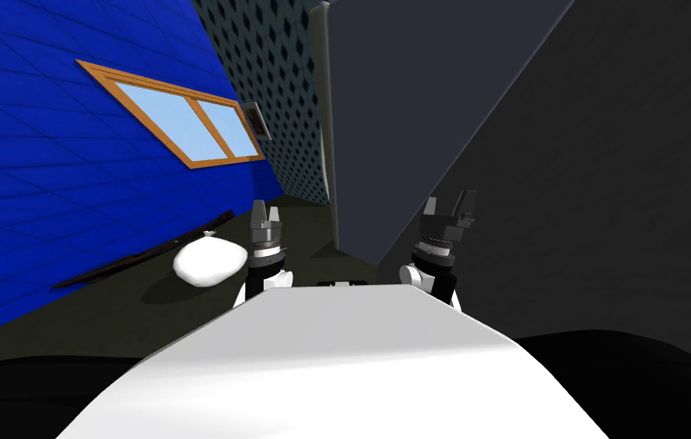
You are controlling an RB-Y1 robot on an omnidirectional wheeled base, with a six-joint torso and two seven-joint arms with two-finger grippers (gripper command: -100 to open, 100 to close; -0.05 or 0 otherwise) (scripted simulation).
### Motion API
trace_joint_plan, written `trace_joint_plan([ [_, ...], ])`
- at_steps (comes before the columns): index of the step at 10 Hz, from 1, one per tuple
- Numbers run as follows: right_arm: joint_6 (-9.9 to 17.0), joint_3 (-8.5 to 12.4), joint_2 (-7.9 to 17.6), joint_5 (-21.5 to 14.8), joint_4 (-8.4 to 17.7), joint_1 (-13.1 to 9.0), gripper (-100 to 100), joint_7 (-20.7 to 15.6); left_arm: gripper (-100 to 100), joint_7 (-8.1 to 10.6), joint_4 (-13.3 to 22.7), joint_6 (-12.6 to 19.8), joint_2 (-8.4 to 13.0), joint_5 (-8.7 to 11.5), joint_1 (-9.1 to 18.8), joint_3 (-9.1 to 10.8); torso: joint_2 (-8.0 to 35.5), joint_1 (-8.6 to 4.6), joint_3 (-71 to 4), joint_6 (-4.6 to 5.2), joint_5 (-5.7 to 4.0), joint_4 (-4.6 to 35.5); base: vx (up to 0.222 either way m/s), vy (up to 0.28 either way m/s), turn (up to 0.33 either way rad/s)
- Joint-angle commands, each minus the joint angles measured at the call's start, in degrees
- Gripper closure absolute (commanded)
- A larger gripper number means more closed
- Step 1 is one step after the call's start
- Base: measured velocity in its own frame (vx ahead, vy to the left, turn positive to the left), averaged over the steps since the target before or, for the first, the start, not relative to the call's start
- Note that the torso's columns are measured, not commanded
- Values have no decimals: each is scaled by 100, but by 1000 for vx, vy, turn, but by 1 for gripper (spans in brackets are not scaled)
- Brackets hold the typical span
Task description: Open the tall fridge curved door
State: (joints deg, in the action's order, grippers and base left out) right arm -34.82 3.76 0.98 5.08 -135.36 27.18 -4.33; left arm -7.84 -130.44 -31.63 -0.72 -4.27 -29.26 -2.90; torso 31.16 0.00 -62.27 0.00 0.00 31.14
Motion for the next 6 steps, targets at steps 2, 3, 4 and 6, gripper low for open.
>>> trace_joint_plan([
  [2, 29, 59, 256, -88, 8, 54, -100, -154, 0, 0, 0, 0, 0, 0, 0, 0, 846, 0, -1692, 0, 0, 846, 27, 20, -13],
  [3, 48, 98, 352, -147, 10, 90, -100, -255, 0, 0, 2, 0, 0, 0, -1, 0, 1026, 12, -2094, 0, 3, 1032, 104, 90, -34],
  [4, 71, 146, 440, -220, 14, 133, -100, -377, 0, 0, 2, 0, -1, 0, -2, -1, 1068, 23, -2214, 0, 7, 1084, 108, 123, -29],
  [6, 128, 266, 585, -403, 20, 240, -100, -678, 0, 0, 2, 0, -1, 0, -2, -1, 1102, 13, -2235, 0, 4, 1109, 126, 126, -37],
])
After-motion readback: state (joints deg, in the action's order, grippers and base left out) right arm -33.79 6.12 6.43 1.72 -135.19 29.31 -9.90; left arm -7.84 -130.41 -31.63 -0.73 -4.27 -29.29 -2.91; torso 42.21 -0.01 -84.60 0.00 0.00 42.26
